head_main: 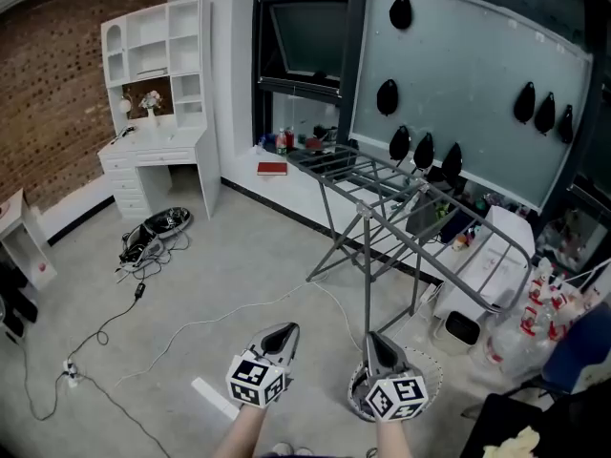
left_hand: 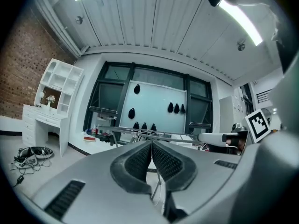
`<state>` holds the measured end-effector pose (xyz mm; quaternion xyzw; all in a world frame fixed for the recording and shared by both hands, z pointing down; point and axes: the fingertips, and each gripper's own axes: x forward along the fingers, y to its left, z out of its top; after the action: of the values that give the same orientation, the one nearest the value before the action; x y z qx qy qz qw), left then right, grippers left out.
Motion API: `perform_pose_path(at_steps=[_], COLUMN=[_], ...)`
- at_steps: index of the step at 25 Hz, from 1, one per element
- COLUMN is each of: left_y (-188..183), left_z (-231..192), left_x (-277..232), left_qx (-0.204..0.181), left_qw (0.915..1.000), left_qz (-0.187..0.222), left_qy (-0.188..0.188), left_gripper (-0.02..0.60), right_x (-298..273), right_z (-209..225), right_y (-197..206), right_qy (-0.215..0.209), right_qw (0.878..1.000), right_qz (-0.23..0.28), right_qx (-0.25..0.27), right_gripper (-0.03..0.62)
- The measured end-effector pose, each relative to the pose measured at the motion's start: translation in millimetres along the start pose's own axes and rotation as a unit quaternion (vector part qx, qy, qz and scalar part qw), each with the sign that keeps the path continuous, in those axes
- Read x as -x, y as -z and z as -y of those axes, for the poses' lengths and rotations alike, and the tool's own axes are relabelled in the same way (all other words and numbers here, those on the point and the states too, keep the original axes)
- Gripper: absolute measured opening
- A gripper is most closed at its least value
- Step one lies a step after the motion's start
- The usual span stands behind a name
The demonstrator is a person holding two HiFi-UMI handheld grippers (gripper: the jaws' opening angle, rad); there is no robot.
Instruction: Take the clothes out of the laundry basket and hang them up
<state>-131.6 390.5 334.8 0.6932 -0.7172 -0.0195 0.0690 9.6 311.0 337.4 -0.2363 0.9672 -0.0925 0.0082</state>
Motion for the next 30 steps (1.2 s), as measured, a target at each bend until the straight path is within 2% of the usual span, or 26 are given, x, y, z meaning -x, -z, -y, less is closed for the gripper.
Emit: perform_pose_path(at_steps=[8, 9, 11, 16, 20, 24, 30], left_y=[5.1, 4.7, 3.4, 0.8, 0.2, 2.1, 5.2], left_z=[-0.2, -1.4, -3.7, -12.1, -20.9, -25.5, -37.5], left_x=[0.9, 1.8, 3.5, 5.5, 7.6, 9.7, 13.5], left_qx=[0.005, 0.006, 0.009, 0.023, 0.031, 0.006, 0.011], left_qw=[0.9999, 0.9999, 0.9999, 0.9996, 0.9993, 0.9997, 0.9995], left_qz=[-0.005, -0.004, -0.001, 0.006, 0.010, 0.001, 0.004], left_qy=[0.011, 0.011, 0.012, 0.017, 0.019, 0.023, 0.029], left_gripper=[0.025, 0.025, 0.029, 0.133, 0.187, 0.207, 0.209], right_x=[4.0, 4.0, 3.7, -1.3, -6.2, -8.9, -10.2], right_z=[0.0, -1.6, -4.9, -9.6, -13.4, -16.4, -24.0], right_y=[-1.5, -2.0, -3.3, -6.4, -4.5, -1.1, -0.8], right_qy=[0.001, -0.003, -0.009, -0.014, -0.015, -0.008, 0.003], right_qw=[1.000, 1.000, 0.999, 0.999, 0.998, 0.998, 0.998], right_qz=[0.010, 0.012, 0.016, 0.023, 0.023, 0.021, 0.031], right_qx=[-0.022, -0.026, -0.032, -0.040, -0.049, -0.055, -0.063], right_gripper=[0.003, 0.037, 0.059, 0.148, 0.194, 0.213, 0.215])
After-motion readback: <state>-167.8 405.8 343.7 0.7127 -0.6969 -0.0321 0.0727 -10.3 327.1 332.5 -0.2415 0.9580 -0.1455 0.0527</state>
